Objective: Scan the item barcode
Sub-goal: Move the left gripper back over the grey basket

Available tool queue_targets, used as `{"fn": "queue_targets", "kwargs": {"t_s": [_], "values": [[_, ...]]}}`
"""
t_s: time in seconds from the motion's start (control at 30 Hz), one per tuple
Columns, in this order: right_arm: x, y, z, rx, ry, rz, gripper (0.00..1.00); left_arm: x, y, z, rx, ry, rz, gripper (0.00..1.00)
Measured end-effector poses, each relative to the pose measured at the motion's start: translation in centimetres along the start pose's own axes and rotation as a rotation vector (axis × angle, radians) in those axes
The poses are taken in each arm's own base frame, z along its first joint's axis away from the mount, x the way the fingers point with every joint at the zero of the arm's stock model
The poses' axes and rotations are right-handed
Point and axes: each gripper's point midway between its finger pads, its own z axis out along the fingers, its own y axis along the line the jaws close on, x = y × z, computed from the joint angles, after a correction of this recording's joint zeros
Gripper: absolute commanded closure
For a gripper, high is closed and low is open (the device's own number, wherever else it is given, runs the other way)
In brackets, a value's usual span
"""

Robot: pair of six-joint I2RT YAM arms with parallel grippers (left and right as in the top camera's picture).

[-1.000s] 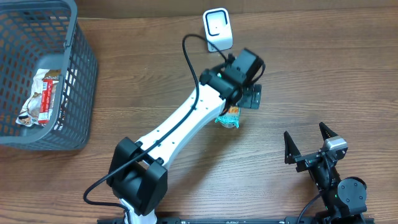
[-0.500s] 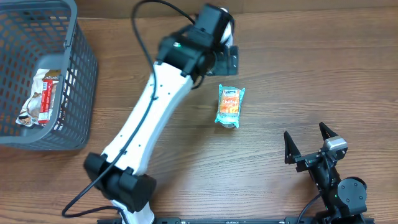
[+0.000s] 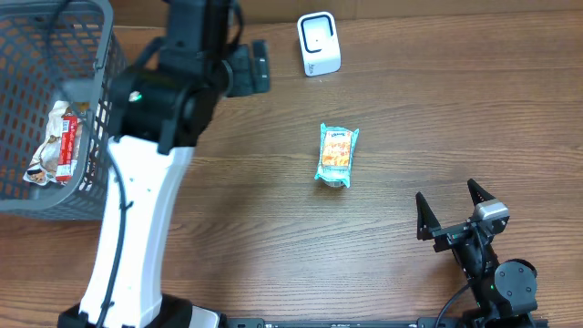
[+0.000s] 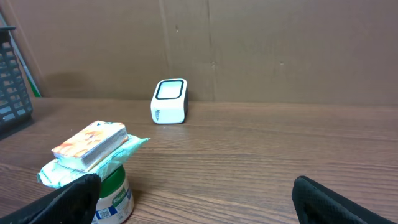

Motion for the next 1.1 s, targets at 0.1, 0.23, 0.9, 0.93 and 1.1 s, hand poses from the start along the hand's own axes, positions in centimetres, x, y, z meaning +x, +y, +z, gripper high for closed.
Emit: {"fn": "queue_targets", "kwargs": {"t_s": [0.1,0.23,0.9,0.93,1.1], "values": [[0.0,0.0,0.0,0.0,0.0,0.0,0.0,-1.0,2.3,-1.4,-0.044,-0.05,0.033,0.0],[0.0,0.0,0.0,0.0,0.0,0.0,0.0,-1.8,5.3,-2.6,-0.113,-0.083,0.052,0.0],[0.0,0.0,0.0,0.0,0.0,0.0,0.0,-0.9,20.8,-4.3,-0.437,-0.044,-0.133,0.0],[0.0,0.0,0.0,0.0,0.0,0.0,0.0,-0.8,21.3,-4.4,-0.446,-0.043,-0.144,0.0],[0.0,0.0,0.0,0.0,0.0,0.0,0.0,-0.9,23.2,-4.9,-0.467,-0.062,-0.179,0.0]]}}
